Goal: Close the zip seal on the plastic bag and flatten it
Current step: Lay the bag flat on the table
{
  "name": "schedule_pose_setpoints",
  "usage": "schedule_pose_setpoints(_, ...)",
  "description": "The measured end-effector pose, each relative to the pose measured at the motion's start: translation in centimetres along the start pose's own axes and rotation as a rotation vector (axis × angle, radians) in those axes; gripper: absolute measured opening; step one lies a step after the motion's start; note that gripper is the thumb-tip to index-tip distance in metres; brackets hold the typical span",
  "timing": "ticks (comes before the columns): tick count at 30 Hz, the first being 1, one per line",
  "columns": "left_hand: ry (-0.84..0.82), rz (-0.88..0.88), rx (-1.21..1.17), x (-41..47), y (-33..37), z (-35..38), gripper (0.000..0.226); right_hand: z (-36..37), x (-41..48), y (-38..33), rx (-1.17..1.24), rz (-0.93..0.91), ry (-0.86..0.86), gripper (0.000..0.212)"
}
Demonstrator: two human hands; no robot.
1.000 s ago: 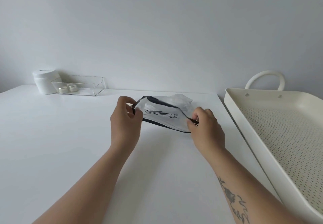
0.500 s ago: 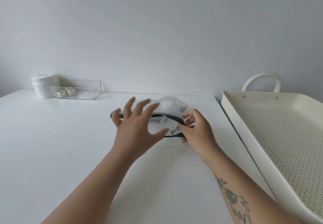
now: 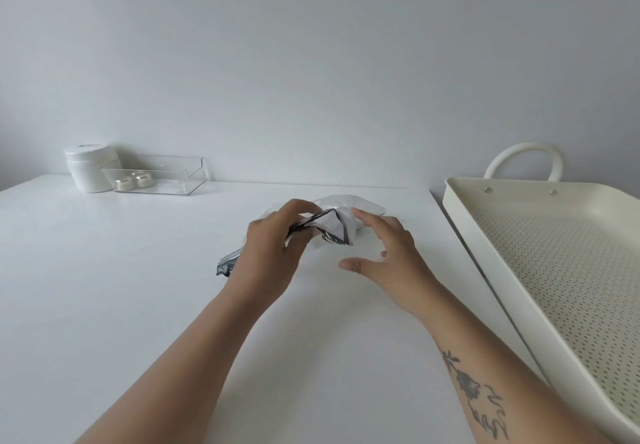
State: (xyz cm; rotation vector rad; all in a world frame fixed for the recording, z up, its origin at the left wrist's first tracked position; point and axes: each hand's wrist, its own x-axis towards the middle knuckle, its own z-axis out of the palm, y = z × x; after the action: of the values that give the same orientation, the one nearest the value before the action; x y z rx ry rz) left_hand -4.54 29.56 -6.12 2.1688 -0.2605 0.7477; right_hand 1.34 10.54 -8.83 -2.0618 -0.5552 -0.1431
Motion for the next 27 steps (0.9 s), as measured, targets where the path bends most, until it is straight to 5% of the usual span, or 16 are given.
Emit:
schedule_pose_setpoints(9, -0.003, 0.092, -0.030, -0.2, 1.0, -0.3, 0.014, -0.1, 0.7, 0.5, -0.206, -0.098, 0.284, 0.010)
schedule_pose_setpoints(15, 0.129, 0.061, 0.049, 0.0, 0.6, -0.8, 0.020, -0.9, 0.6, 0.8, -0.412, 0.027, 0.420, 0.011)
schedule_pose_setpoints(21, -0.017, 0.208, 0.109, -0.5, 1.8, 0.2, 0.046, -0.8, 0.5, 1.1, -0.450, 0.085, 0.348, 0.018)
schedule_pose_setpoints(27, 0.002, 0.325, 0.097, -0.9, 3.0, 1.1, 0.020, -0.7, 0.5, 0.9, -0.417, 0.033, 0.293, 0.024)
